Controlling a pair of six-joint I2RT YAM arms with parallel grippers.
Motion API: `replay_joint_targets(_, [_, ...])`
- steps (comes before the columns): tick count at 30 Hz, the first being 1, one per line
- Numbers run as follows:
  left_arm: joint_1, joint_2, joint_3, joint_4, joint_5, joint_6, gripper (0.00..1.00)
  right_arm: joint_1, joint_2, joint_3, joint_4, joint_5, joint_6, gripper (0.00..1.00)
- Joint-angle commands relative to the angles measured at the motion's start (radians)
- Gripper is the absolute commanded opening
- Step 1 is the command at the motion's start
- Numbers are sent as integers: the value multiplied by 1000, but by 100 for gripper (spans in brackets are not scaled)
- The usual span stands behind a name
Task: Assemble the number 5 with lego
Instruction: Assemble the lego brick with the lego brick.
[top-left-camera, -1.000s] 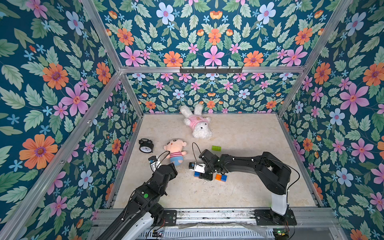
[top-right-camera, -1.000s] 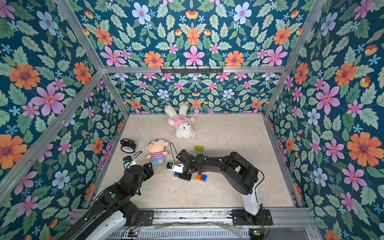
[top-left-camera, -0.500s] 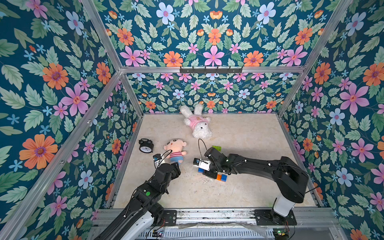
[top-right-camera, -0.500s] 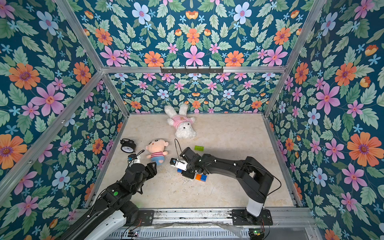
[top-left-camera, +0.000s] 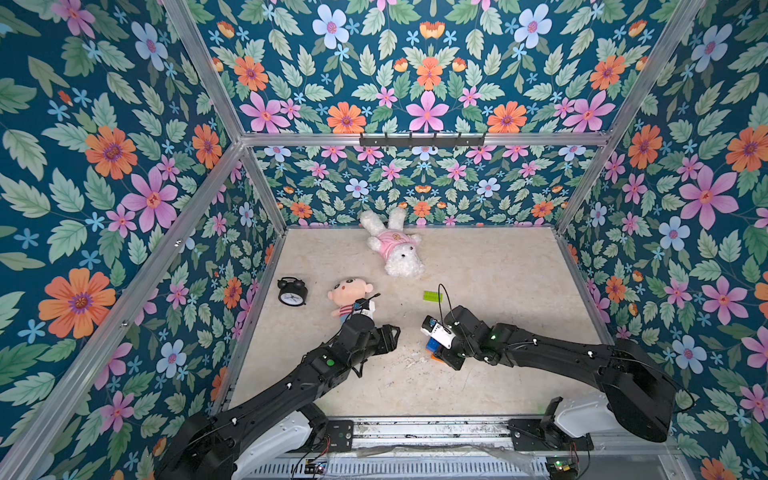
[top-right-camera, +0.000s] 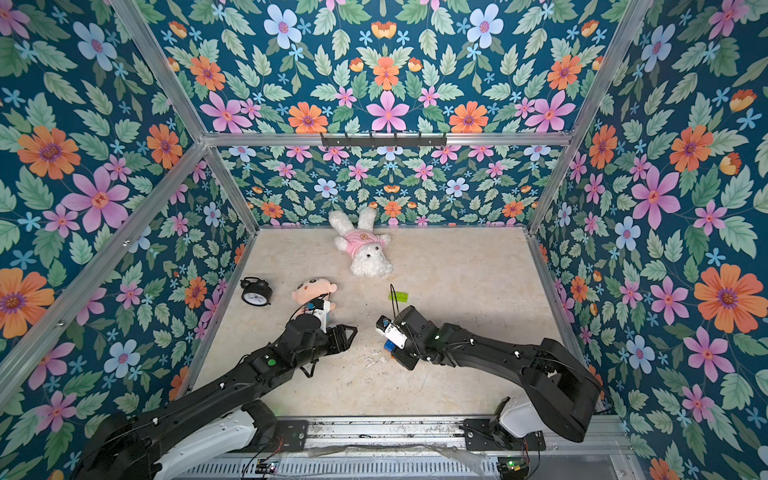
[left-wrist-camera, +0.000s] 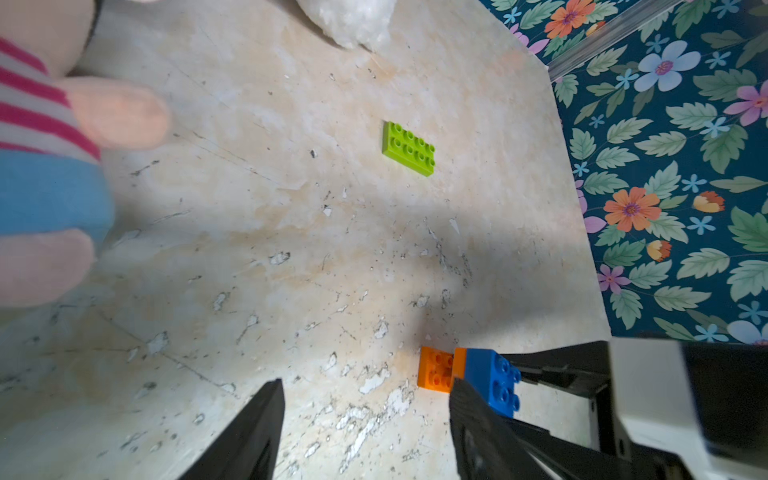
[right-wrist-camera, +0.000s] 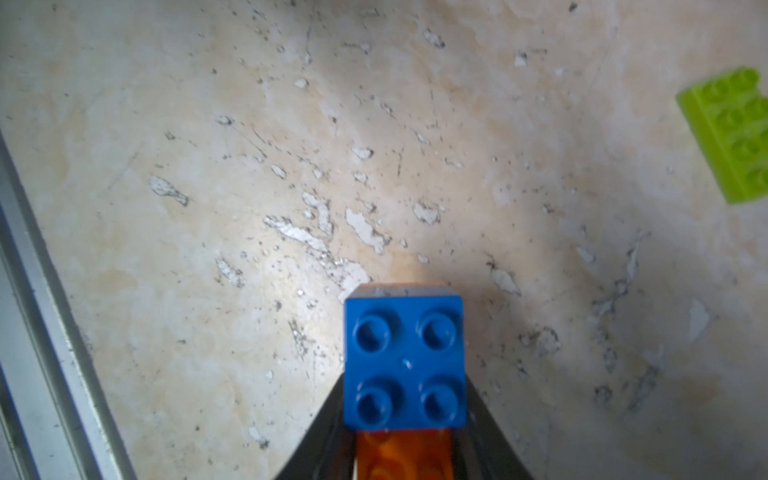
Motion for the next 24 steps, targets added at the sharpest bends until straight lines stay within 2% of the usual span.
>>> replay_joint_targets(1, [-12, 19, 11, 49, 15, 2, 68, -24, -23, -24, 42, 14, 41, 31])
replay_joint_targets(6, [-18, 36, 11, 46, 4, 5, 68, -24, -76, -71, 75, -1, -37, 31])
replay_joint_targets(14, [-19, 45, 19, 32, -4, 4, 68, -39, -19, -56, 38, -64, -197, 30])
replay_joint_targets(21, [-19, 55, 26, 20, -17, 7, 68, -71, 11, -46, 23, -129, -226, 30])
replay_joint_targets(24, [-19, 68, 35, 20, 0, 14, 68, -72, 21, -42, 5, -102, -214, 30])
